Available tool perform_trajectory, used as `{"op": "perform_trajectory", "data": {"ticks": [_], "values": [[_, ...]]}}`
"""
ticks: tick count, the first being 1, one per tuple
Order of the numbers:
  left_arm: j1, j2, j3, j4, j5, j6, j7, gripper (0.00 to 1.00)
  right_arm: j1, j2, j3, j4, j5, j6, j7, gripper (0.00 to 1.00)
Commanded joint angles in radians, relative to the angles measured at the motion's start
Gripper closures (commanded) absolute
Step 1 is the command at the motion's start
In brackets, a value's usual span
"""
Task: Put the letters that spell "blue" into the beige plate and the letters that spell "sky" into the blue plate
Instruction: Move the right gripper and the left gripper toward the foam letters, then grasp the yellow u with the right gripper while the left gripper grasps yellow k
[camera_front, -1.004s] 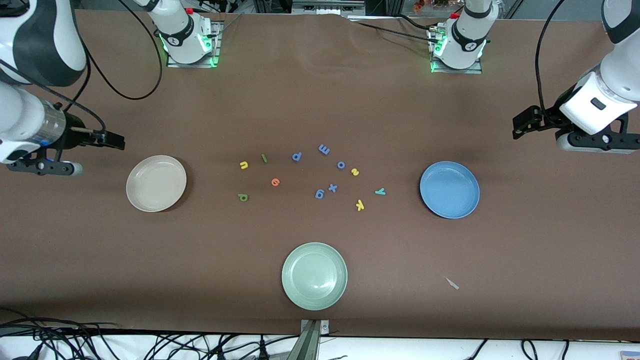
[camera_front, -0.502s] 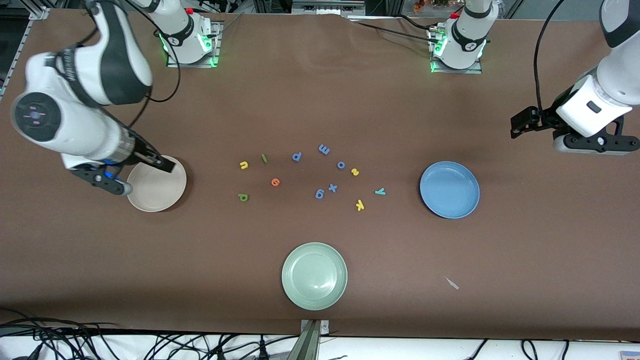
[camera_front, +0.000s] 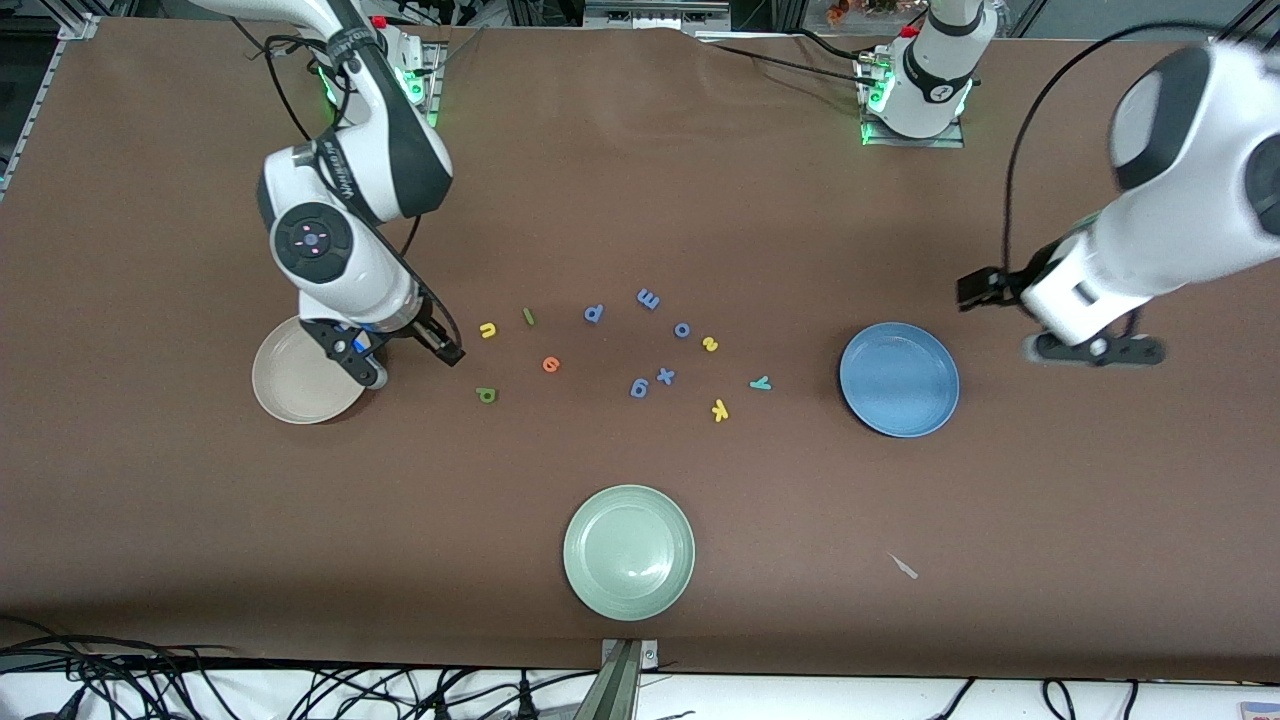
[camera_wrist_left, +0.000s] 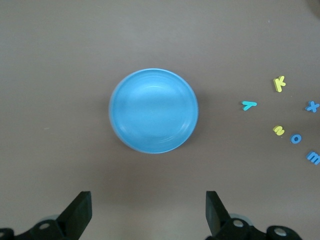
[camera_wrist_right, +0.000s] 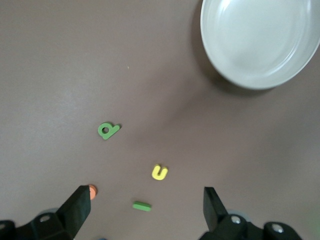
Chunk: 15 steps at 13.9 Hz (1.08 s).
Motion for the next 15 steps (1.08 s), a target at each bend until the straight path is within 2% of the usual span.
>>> {"op": "perform_trajectory", "data": {"ticks": [1, 4, 6, 8, 11, 15], "values": [[-0.096, 0.261, 0.001, 0.228, -0.004, 0.006, -0.071, 0.0, 0.01, -0.019, 0.032, -0.142, 0.018, 0.17, 0.119, 0.0], [-0.185, 0.338, 0.0, 0.236, 0.017, 0.07, -0.277, 0.0, 0.012, 0.012, 0.039, -0.229, 0.018, 0.296, 0.138, 0.0], [-0.268, 0.381, 0.001, 0.234, 0.028, 0.154, -0.469, 0.0, 0.015, 0.052, 0.039, -0.234, 0.018, 0.333, 0.14, 0.0], [-0.326, 0.435, 0.001, 0.233, 0.032, 0.239, -0.583, 0.0, 0.015, 0.09, 0.049, -0.234, 0.019, 0.37, 0.157, 0.0], [-0.378, 0.489, 0.004, 0.234, 0.031, 0.287, -0.613, 0.0, 0.015, 0.128, 0.059, -0.234, 0.019, 0.407, 0.161, 0.01], [-0.378, 0.519, 0.009, 0.236, 0.029, 0.299, -0.599, 0.0, 0.015, 0.159, 0.059, -0.234, 0.019, 0.439, 0.161, 0.03]]}}
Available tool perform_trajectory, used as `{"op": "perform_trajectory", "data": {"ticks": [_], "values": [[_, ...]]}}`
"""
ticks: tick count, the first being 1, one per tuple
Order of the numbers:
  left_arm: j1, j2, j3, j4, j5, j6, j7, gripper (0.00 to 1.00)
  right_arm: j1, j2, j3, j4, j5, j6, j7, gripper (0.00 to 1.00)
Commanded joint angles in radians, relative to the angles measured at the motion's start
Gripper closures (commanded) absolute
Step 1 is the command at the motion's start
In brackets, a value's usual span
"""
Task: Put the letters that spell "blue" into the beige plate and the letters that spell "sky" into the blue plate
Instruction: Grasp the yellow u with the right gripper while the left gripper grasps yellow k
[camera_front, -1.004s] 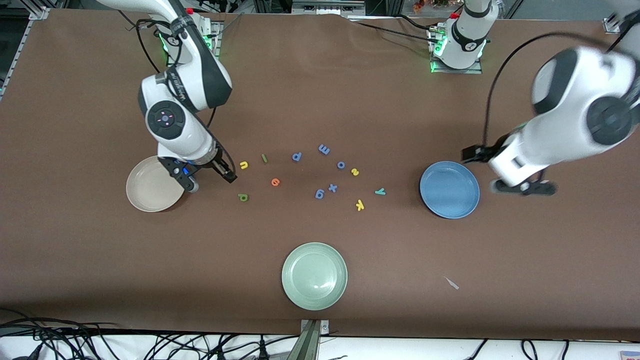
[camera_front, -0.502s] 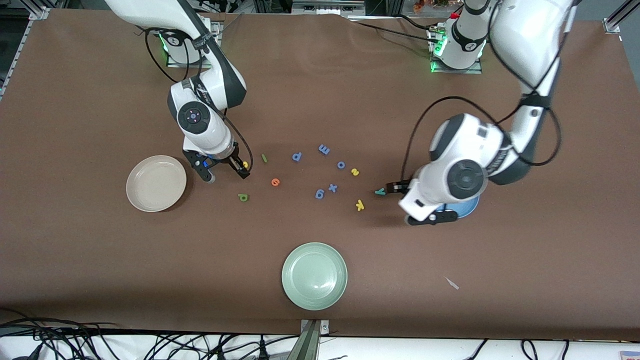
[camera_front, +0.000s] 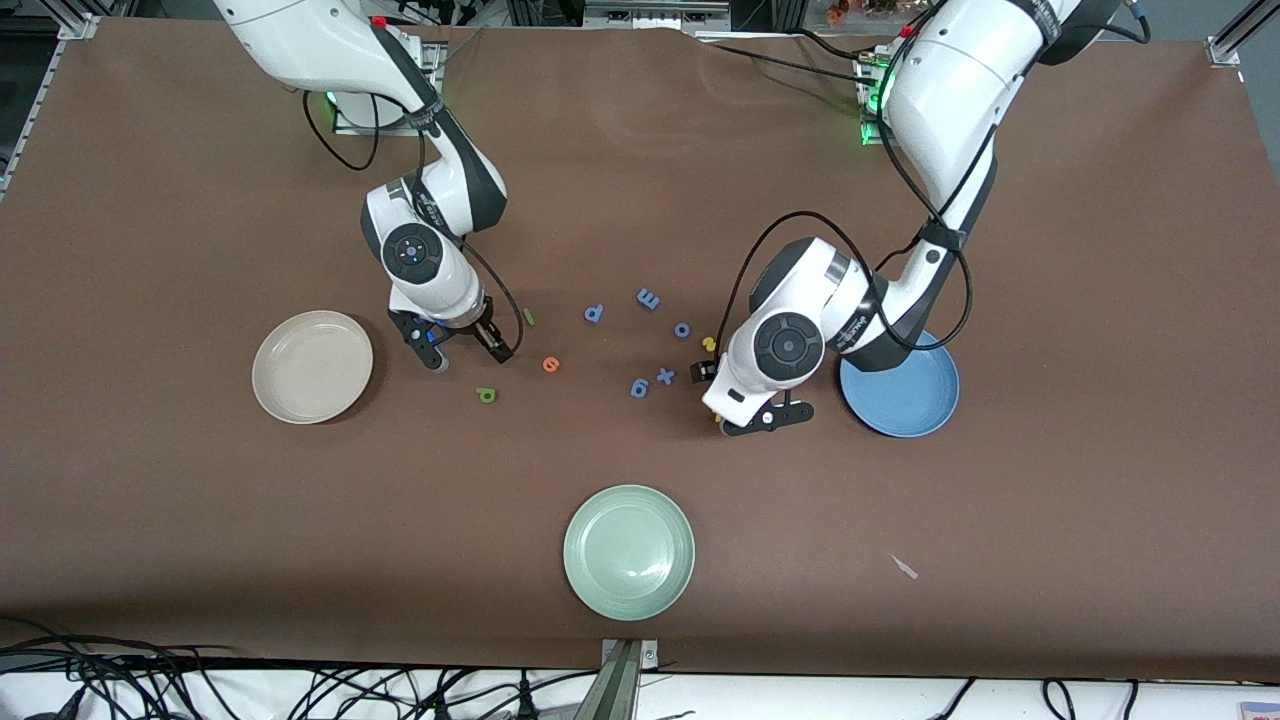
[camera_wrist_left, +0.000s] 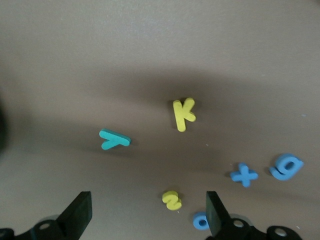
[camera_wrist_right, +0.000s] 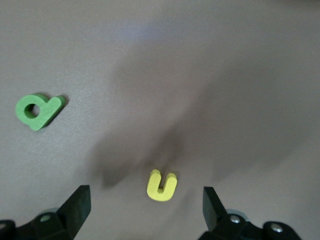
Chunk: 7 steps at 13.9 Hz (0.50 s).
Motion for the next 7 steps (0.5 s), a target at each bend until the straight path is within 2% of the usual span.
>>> {"op": "perform_trajectory", "data": {"ticks": [1, 4, 6, 7], "values": [[0.005, 0.024, 0.006, 0.042, 0.022, 0.011, 0.001, 0.0, 0.0, 0.007, 0.004, -0.001, 0.018, 0.02, 0.008, 0.06], [-0.002, 0.037, 0.006, 0.044, 0.023, 0.094, 0.053, 0.0, 0.0, 0.015, 0.004, -0.01, 0.016, 0.046, 0.008, 0.23], [-0.005, 0.043, 0.006, 0.044, 0.023, 0.132, 0.056, 0.0, 0.0, 0.015, 0.006, -0.018, 0.016, 0.06, 0.008, 0.41], [-0.005, 0.043, 0.006, 0.044, 0.025, 0.132, 0.053, 0.0, 0.0, 0.016, 0.006, -0.022, 0.016, 0.066, 0.006, 0.44]]}}
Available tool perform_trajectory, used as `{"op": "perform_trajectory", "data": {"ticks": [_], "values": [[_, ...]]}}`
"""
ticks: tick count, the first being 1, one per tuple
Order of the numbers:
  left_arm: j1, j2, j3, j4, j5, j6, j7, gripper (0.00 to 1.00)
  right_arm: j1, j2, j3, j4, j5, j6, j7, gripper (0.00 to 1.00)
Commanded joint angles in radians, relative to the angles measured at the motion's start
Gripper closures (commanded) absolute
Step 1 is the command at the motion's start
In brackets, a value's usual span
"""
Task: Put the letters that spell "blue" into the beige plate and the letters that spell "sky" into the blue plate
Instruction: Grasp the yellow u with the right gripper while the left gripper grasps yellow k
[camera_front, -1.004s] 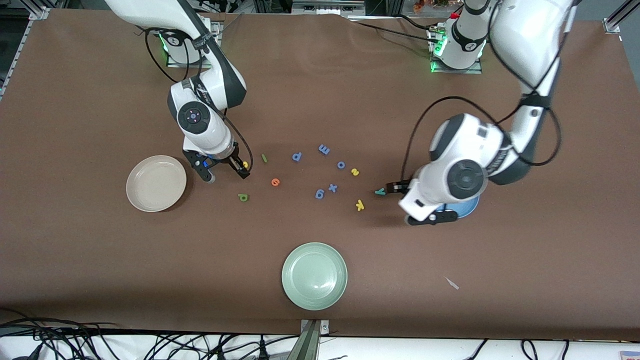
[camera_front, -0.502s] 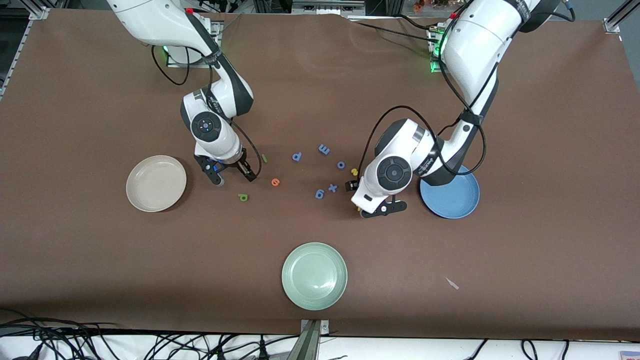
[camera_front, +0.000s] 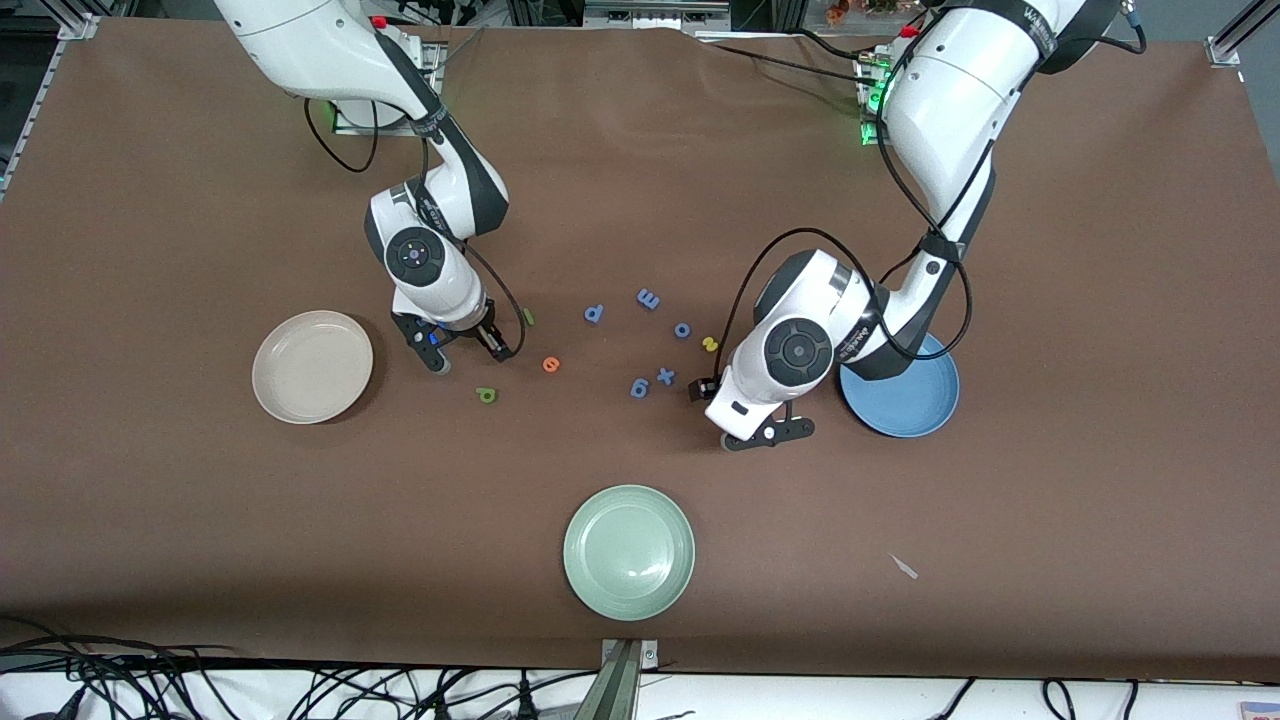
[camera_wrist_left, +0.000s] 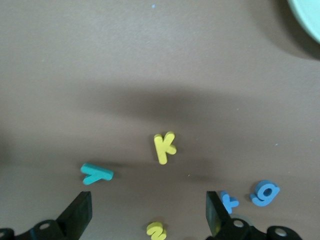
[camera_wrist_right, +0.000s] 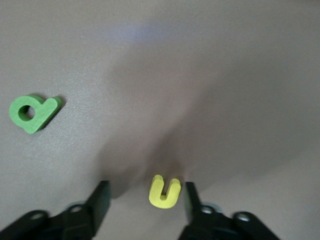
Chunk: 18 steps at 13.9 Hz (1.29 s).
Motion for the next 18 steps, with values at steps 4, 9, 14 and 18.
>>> {"op": "perform_trajectory", "data": {"ticks": [4, 9, 14, 18], "values": [[-0.028, 0.019, 0.004, 0.034, 0.077, 0.003, 0.008, 0.0, 0.0, 0.007, 0.004, -0.028, 0.016, 0.056, -0.002, 0.69], [-0.032, 0.027, 0.004, 0.034, 0.117, 0.007, 0.016, 0.0, 0.0, 0.0, 0.006, -0.021, 0.014, 0.046, -0.021, 1.0], [-0.032, 0.056, 0.008, 0.031, 0.144, 0.076, 0.017, 0.05, -0.014, -0.056, -0.013, 0.042, 0.016, -0.147, -0.181, 1.0], [-0.032, 0.067, 0.008, 0.03, 0.206, 0.136, 0.017, 0.09, -0.017, -0.066, -0.109, 0.142, 0.016, -0.331, -0.463, 1.0]]}}
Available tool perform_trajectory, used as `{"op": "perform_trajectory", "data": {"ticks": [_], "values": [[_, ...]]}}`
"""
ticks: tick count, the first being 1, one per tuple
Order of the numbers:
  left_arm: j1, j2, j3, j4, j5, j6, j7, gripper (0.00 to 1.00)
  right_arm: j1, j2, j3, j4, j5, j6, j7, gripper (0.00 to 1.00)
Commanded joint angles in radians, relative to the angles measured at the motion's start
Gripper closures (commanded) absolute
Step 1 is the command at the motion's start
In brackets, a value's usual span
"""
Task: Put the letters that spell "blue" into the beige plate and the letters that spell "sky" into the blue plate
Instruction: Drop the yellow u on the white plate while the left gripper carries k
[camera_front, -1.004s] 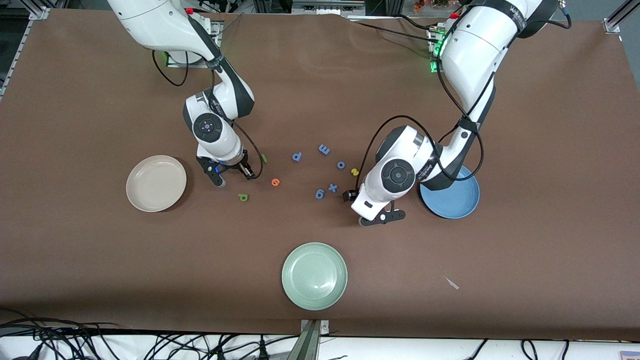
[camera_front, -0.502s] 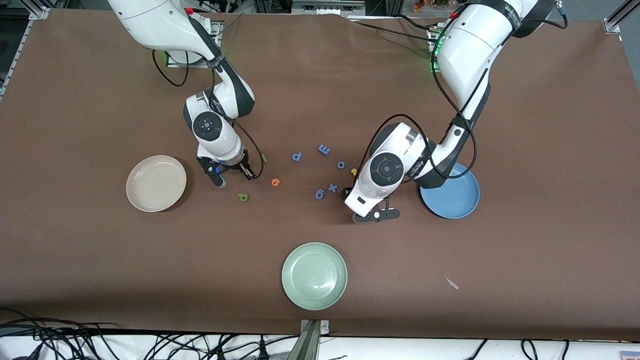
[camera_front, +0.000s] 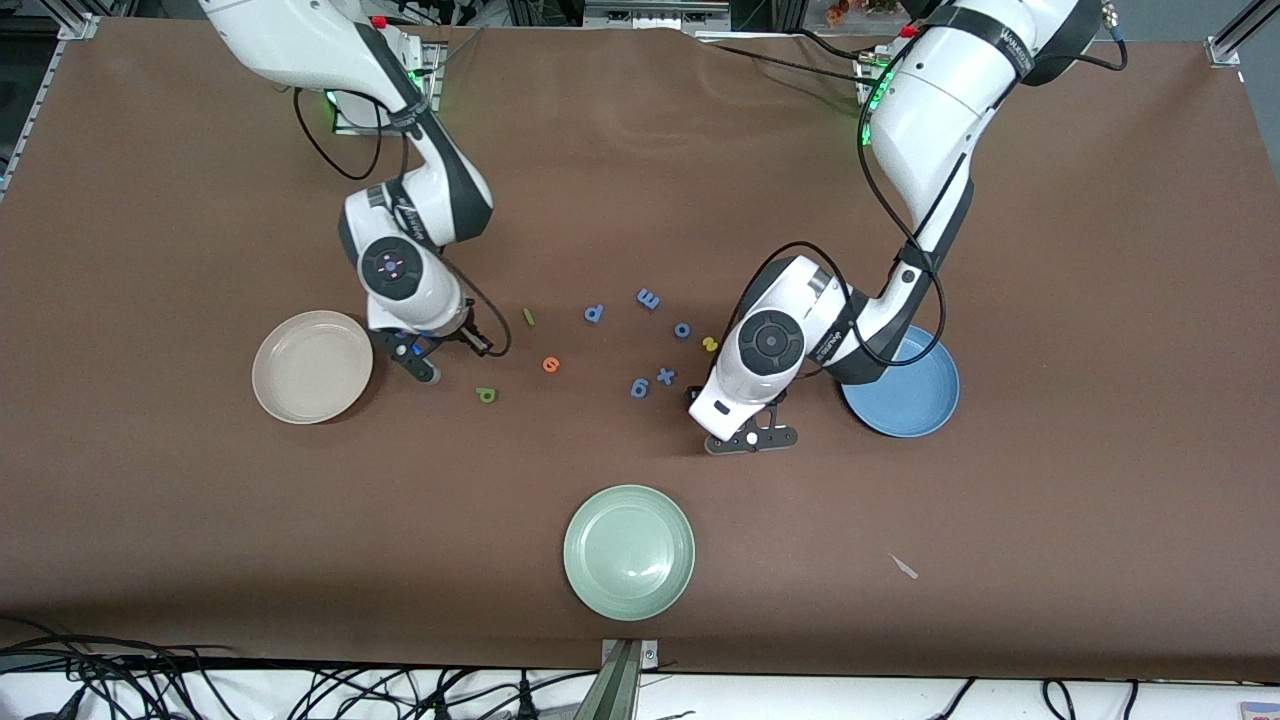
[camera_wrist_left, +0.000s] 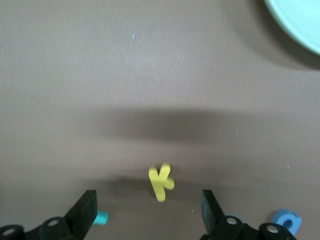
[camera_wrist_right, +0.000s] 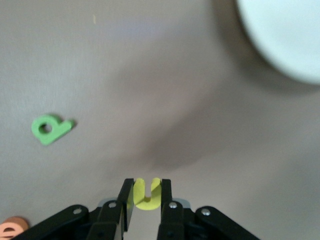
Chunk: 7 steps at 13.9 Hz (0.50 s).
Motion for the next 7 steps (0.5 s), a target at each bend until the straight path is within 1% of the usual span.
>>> {"op": "perform_trajectory", "data": {"ticks": [1, 2, 4, 6, 7], "values": [[-0.007, 0.02, 0.004, 0.028, 0.056, 0.017, 0.002, 0.09, -0.013, -0.006, -0.047, 0.052, 0.016, -0.087, -0.198, 1.0], [-0.007, 0.023, 0.004, 0.028, 0.056, 0.017, -0.006, 0.09, -0.033, -0.003, -0.059, 0.06, 0.016, -0.092, -0.273, 1.0], [-0.02, 0.025, 0.004, 0.014, 0.056, 0.019, -0.009, 0.13, -0.093, 0.0, -0.062, 0.063, 0.016, -0.093, -0.423, 1.0], [-0.026, 0.04, 0.004, 0.014, 0.056, 0.019, -0.009, 0.15, -0.163, 0.002, -0.064, 0.066, 0.01, -0.092, -0.578, 1.0], [-0.026, 0.042, 0.004, 0.014, 0.057, 0.019, -0.009, 0.18, -0.193, 0.004, -0.064, 0.066, 0.008, -0.092, -0.641, 1.0]]}}
